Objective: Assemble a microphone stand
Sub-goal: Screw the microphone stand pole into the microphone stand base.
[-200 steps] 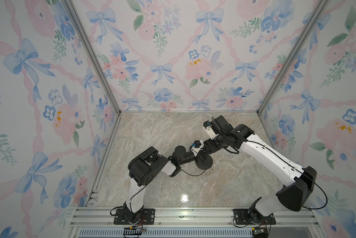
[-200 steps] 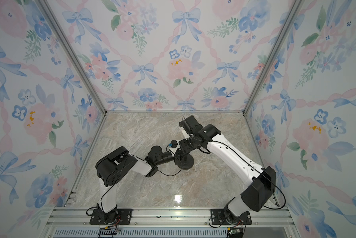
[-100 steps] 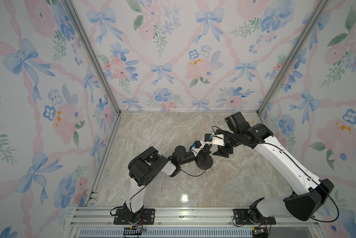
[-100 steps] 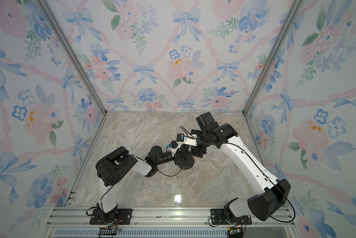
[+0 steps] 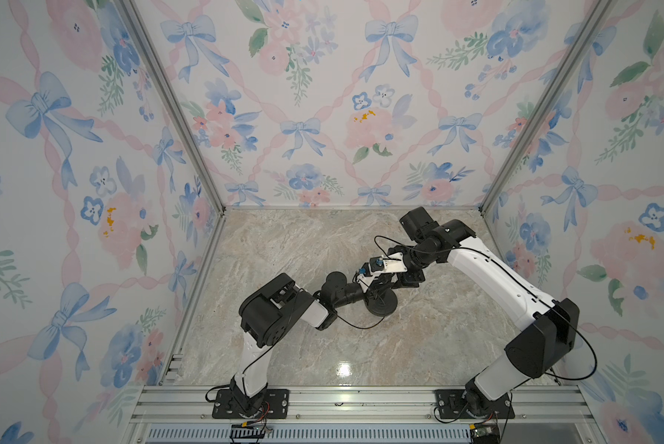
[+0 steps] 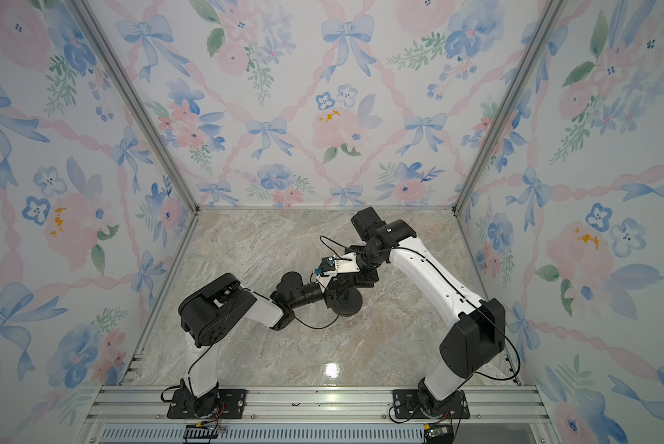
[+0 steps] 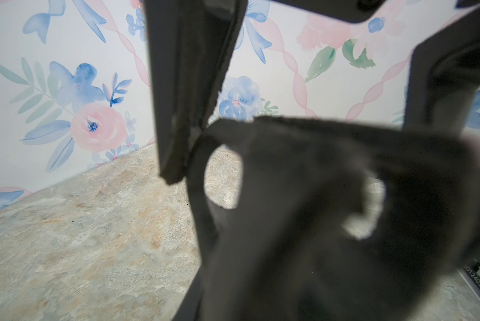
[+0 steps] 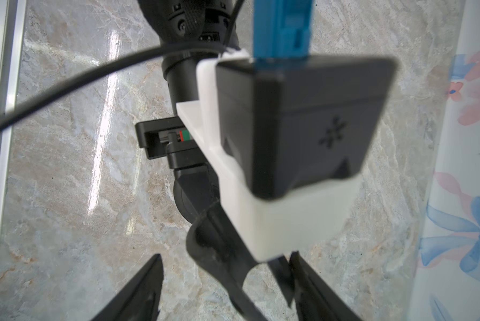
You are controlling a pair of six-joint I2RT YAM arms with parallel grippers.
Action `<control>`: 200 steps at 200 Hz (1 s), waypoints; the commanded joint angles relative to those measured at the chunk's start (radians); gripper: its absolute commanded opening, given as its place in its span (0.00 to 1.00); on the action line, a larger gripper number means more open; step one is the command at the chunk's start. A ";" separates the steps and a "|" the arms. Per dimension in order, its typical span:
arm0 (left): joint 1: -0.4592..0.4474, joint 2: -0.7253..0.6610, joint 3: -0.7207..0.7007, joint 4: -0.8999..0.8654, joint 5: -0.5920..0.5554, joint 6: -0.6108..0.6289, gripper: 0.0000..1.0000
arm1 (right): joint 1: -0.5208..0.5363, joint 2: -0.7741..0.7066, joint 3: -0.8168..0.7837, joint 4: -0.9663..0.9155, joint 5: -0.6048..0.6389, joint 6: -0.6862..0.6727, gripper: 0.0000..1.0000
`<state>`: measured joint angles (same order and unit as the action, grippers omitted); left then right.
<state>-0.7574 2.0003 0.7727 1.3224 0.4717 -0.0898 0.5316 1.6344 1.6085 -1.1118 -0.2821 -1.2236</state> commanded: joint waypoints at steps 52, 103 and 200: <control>0.003 0.019 0.013 0.014 0.013 -0.014 0.19 | 0.005 0.060 0.054 -0.031 -0.055 0.044 0.49; 0.006 -0.007 -0.010 0.015 -0.013 0.003 0.32 | -0.018 0.026 -0.004 0.033 -0.048 0.182 0.34; 0.008 -0.020 -0.007 0.015 -0.030 -0.005 0.45 | 0.062 -0.241 -0.339 0.402 0.131 0.913 0.33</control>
<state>-0.7574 2.0003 0.7700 1.3220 0.4583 -0.0895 0.5488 1.4536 1.3361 -0.7864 -0.2119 -0.5877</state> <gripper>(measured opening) 0.452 0.341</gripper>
